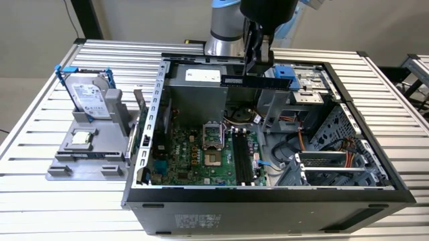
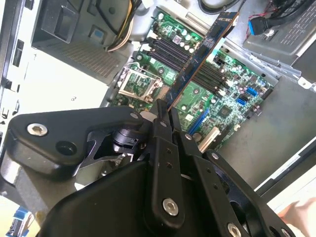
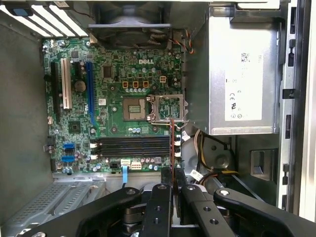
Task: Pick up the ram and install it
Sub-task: 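Pick up the ram and move it above insertion slot, then insert the ram into the slot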
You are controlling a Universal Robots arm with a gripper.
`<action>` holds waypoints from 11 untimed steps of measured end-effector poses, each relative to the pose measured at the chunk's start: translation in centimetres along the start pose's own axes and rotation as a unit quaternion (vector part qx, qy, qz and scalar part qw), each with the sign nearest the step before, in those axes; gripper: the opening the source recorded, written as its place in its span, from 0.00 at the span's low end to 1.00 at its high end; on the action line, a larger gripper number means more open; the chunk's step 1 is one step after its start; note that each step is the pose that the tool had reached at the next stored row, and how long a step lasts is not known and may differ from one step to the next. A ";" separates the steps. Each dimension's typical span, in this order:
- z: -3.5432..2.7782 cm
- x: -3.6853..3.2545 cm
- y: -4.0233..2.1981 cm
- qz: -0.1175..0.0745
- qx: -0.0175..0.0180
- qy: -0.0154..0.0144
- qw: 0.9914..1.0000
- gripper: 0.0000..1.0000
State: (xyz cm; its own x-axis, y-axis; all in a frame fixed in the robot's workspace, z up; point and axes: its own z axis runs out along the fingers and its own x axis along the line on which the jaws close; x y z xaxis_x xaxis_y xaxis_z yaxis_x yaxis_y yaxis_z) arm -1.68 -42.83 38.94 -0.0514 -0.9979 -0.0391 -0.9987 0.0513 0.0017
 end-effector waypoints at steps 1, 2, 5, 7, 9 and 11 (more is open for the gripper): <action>0.00 0.00 0.00 0.000 0.000 0.000 1.000 0.00; 0.00 0.00 0.00 0.000 0.000 0.000 1.000 0.00; 0.00 0.01 0.00 0.000 0.000 0.000 1.000 0.00; 0.00 0.01 0.00 0.002 0.000 0.000 1.000 0.00; 0.00 0.01 0.00 0.006 0.000 0.000 1.000 0.00; 0.00 0.01 0.00 0.011 0.000 0.000 1.000 0.00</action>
State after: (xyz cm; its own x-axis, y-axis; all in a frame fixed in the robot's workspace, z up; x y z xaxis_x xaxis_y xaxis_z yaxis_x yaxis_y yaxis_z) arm -1.68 -42.84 38.94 -0.0732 -0.9966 -0.0391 -0.9973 0.0731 0.0017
